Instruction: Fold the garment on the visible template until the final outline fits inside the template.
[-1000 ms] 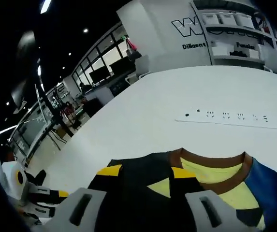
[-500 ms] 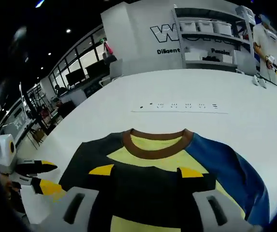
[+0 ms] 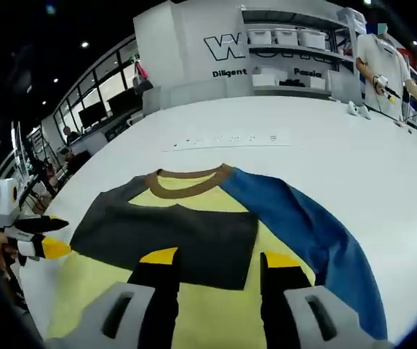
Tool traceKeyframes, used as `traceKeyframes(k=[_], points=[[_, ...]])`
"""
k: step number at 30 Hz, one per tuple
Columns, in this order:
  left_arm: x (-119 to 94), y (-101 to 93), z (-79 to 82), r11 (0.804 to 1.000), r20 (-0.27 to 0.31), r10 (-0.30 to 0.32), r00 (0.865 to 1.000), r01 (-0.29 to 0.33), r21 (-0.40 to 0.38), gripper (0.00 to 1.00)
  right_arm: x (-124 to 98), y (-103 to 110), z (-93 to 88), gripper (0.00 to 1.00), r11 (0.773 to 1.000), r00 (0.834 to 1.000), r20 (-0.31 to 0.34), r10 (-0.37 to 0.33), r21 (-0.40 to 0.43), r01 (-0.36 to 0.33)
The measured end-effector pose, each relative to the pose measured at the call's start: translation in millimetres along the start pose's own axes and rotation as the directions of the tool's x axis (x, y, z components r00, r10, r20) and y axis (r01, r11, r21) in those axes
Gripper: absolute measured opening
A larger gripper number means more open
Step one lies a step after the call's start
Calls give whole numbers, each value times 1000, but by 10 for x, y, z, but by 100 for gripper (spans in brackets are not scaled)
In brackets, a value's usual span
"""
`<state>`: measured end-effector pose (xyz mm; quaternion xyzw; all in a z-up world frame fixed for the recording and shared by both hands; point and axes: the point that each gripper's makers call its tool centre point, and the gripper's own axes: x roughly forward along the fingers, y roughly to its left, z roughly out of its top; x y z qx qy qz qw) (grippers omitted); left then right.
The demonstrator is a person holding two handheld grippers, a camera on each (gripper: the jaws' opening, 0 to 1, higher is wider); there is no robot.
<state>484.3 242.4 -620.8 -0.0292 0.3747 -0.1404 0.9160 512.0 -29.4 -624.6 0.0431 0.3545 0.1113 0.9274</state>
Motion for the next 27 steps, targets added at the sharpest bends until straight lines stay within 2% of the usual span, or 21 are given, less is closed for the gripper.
traceKeyframes(k=[4,7,11,14,15,17,20,24,27], points=[[8,6,-3,1000,-1,2,1000,-2,-27,73,-42,-63,-67,34,999,999,-6,-32,-22,32],[19,45,-8,999,-5,20,1000,-20,-46,71,-65,-26,-95,25,999,999,-2,-32,-44,32],[43,54,-22,996,-11,15,1000,-16,-83,67,-71,-45,-135,20,998,998,-9,-55,-44,55],[48,16,-69,994,-47,7,999,-12,-111,62,-59,-63,-181,13,997,998,-19,-63,-36,62],[53,-8,-22,996,-35,-4,999,1,-84,61,-55,-79,-202,11,997,997,-26,-67,-31,66],[61,-5,-14,995,-46,-2,999,-3,-95,58,-51,-81,-214,9,998,997,-28,-65,-27,64],[67,-8,-27,995,-47,-8,999,4,-100,58,-43,-69,-201,6,998,998,-20,-60,-26,60],[73,-12,-47,998,-51,0,999,-3,-69,56,-53,-124,-175,0,995,996,-14,-90,-48,89],[78,9,-63,999,-60,10,998,-12,-44,55,-97,-124,-139,0,997,997,4,-75,-3,75]])
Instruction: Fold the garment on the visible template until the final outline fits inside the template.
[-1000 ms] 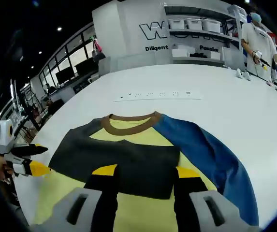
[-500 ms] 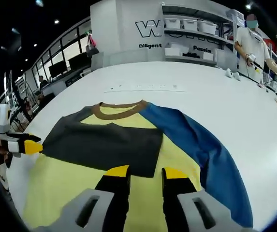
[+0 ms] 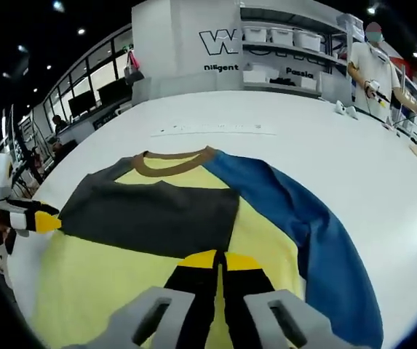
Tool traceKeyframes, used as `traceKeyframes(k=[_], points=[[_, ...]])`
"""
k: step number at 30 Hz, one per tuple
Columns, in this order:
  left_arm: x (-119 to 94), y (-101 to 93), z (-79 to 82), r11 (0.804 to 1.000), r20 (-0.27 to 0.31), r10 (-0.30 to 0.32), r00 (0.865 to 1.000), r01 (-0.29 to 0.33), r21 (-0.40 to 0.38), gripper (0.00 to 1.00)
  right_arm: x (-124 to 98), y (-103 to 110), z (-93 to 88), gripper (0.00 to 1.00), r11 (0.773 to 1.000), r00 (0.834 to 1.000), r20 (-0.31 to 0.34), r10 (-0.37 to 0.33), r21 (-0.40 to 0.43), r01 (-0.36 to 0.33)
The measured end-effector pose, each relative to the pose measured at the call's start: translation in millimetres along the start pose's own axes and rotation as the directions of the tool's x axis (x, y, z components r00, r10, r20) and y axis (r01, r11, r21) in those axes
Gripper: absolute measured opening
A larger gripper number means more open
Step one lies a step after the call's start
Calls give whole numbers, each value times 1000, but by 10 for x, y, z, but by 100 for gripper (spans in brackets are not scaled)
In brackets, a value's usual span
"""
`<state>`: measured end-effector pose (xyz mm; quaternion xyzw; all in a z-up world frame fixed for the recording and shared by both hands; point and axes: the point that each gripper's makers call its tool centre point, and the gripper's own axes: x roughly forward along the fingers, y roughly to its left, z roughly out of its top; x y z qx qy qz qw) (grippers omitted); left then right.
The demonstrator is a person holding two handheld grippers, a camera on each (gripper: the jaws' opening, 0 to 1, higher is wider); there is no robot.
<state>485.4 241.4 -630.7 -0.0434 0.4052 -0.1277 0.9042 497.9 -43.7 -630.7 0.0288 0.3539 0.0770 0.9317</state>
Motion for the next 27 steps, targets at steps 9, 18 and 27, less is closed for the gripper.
traceKeyframes(k=[9,18,27], points=[[3,6,-25,1000,-15,-22,1000,22,11,58,-176,-71,-73,0,1000,999,-47,-27,8,28],[-30,-19,-12,999,-19,-48,999,47,-17,56,-114,-93,-165,0,996,994,-91,-63,-74,56],[-58,9,-18,997,-9,-17,1000,16,-81,38,-122,-117,-190,0,996,993,-96,-64,-63,58]])
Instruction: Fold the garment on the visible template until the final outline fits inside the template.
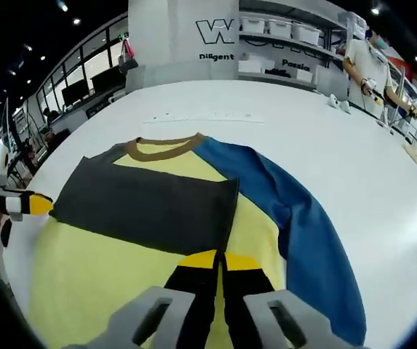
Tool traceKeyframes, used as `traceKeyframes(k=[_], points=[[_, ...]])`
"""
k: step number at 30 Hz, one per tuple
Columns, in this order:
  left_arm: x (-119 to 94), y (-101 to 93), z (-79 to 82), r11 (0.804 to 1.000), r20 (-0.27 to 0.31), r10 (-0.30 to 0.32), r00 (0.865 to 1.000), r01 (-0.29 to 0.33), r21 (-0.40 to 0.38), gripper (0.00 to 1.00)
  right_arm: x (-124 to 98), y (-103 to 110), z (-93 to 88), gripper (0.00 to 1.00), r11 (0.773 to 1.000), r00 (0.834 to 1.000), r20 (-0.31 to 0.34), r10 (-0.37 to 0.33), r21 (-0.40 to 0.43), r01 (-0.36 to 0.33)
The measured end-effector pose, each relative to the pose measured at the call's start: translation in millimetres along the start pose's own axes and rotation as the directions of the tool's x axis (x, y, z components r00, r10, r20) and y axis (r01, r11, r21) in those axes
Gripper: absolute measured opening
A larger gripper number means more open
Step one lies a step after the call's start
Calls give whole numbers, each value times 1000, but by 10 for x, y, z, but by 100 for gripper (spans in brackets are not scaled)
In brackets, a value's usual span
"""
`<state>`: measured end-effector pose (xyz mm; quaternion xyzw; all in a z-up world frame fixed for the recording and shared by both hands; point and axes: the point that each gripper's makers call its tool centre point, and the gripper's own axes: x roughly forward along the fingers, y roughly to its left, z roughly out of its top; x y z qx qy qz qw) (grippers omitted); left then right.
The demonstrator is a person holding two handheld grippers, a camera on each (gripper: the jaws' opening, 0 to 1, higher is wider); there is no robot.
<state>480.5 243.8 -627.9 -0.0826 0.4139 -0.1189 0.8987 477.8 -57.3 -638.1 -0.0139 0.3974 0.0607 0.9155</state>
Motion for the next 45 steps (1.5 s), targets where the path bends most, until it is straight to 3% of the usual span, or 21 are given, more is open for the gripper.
traceKeyframes(k=[3,7,10,20,22,24,25,27,28,38,43,45], points=[[11,15,-75,1000,-37,24,999,-24,-2,36,5,-5,-7,0,1000,1000,0,1,5,-1],[-10,2,-111,999,-47,48,998,-48,15,16,10,9,-12,0,999,1000,-2,-6,-49,6],[-4,-45,-134,999,-53,34,998,-34,1,8,5,-1,-9,0,999,1000,-2,-2,-44,2],[-19,2,-128,995,-88,55,995,-47,82,1,9,-1,-14,0,1000,1000,0,2,-23,-2],[-26,35,-140,994,-95,63,993,-54,90,1,13,0,-13,0,1000,1000,-3,2,-31,-2],[-62,219,-206,979,-129,142,981,-120,167,1,11,0,-13,0,1000,1000,-5,-2,-30,2],[-64,241,-211,977,-126,149,981,-126,171,1,11,0,-13,0,1000,1000,-5,-2,-31,2],[-79,225,-205,986,-108,120,987,-106,128,1,10,1,-15,0,999,1000,-7,-5,-39,4],[-90,142,-176,999,-80,35,996,-36,-11,1,11,4,-14,0,999,1000,-7,-4,-42,4],[-131,100,-54,999,-31,32,999,-30,38,3,10,2,-17,0,999,1000,-10,0,-38,0],[-114,-19,-41,1000,-32,-15,999,15,1,25,10,1,-17,0,1000,1000,-10,3,-19,-3],[-105,-42,-33,1000,-29,-21,999,21,0,26,13,0,-16,0,1000,1000,-12,5,-21,-5]])
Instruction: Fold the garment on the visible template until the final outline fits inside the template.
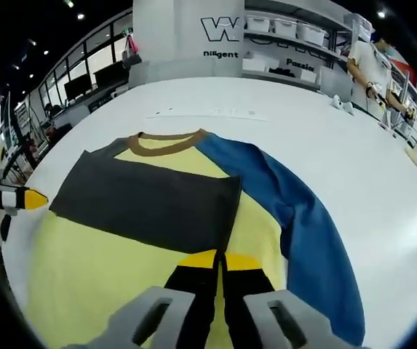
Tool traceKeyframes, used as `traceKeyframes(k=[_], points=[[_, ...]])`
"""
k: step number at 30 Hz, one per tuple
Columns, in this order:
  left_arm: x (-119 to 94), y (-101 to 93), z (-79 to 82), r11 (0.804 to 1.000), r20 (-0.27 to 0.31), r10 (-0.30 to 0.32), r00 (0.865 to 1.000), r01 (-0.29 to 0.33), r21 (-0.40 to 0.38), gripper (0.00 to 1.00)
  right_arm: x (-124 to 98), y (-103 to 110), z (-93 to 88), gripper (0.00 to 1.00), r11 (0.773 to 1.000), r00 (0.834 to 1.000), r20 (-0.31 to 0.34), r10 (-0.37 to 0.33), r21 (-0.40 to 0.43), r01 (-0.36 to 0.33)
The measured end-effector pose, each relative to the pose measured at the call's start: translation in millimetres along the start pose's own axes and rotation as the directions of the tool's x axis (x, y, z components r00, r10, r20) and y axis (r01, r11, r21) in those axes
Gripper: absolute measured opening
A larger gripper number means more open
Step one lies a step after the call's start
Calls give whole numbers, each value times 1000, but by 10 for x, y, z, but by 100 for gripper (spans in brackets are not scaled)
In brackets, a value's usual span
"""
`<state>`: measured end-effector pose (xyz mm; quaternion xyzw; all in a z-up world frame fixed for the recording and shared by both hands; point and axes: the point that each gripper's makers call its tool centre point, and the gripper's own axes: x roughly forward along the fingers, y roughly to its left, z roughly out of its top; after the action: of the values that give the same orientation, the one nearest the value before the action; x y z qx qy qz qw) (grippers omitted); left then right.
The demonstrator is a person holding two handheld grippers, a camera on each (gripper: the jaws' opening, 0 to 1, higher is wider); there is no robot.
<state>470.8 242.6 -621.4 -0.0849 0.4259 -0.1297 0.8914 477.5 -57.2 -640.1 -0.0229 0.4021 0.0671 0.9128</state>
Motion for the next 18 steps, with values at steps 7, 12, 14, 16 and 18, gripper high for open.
traceKeyframes(k=[7,12,14,16,18], points=[[101,-22,-69,1000,-35,-8,999,8,-1,21,4,0,-3,0,1000,1000,2,5,8,-5],[119,-13,-101,1000,-44,-4,999,3,-11,10,4,-4,-8,0,1000,1000,4,11,22,-12],[130,9,-107,1000,-48,5,999,-5,15,6,4,0,-9,0,1000,1000,3,13,20,-13],[123,-3,-99,1000,-51,-3,999,4,20,4,5,0,-10,0,1000,1000,2,13,17,-13],[119,11,-90,999,-57,15,998,-13,44,3,6,1,-11,0,1000,1000,1,12,13,-12]])
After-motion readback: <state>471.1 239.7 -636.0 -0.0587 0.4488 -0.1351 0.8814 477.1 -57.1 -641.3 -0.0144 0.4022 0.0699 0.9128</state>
